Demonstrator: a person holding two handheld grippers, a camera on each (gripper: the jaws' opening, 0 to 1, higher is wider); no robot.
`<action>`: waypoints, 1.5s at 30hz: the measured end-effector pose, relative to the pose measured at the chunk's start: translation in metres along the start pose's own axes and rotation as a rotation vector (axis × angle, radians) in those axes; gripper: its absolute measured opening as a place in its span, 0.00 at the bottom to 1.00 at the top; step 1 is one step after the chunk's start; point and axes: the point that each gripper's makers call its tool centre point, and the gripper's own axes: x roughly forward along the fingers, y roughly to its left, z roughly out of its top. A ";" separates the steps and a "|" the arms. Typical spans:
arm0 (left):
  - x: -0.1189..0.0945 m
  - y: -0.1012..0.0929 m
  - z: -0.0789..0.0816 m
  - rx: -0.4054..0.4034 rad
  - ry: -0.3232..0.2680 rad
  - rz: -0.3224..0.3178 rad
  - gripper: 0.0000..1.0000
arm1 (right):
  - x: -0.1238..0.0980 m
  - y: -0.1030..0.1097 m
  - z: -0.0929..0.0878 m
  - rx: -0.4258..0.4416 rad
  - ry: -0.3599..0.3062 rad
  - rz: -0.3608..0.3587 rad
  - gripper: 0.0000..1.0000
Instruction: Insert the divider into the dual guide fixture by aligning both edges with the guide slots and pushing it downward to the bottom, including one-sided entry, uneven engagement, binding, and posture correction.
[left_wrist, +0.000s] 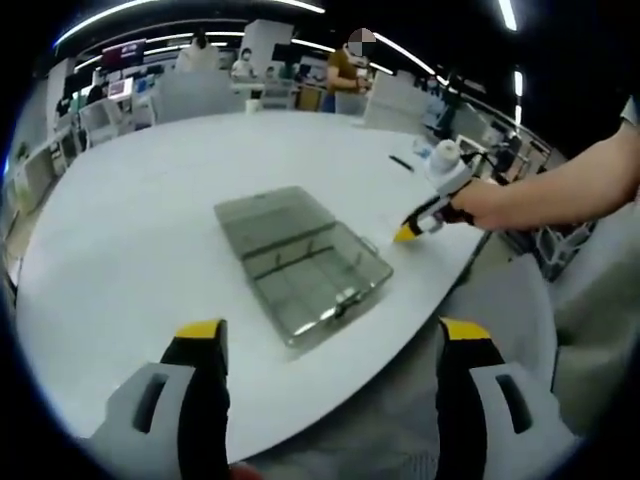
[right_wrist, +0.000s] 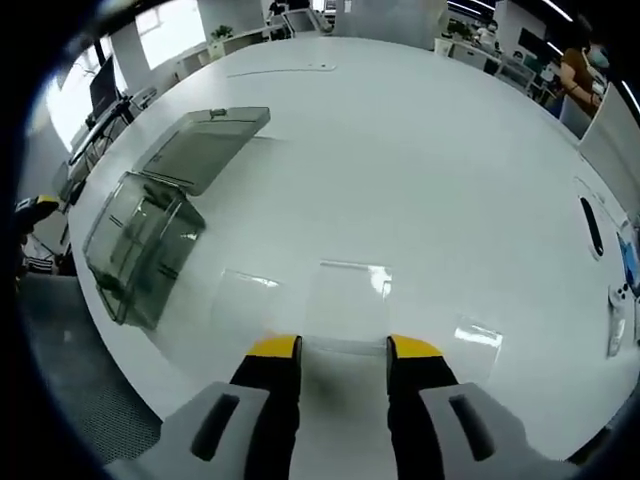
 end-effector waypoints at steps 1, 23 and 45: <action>0.000 0.000 0.000 0.002 0.000 -0.002 0.83 | -0.001 0.000 0.002 0.007 -0.010 0.004 0.28; 0.001 -0.005 0.001 0.010 -0.006 -0.009 0.84 | 0.001 0.001 -0.001 -0.014 0.036 0.026 0.28; 0.001 -0.007 0.004 0.011 -0.018 -0.014 0.84 | -0.013 0.004 0.001 0.010 -0.007 0.050 0.28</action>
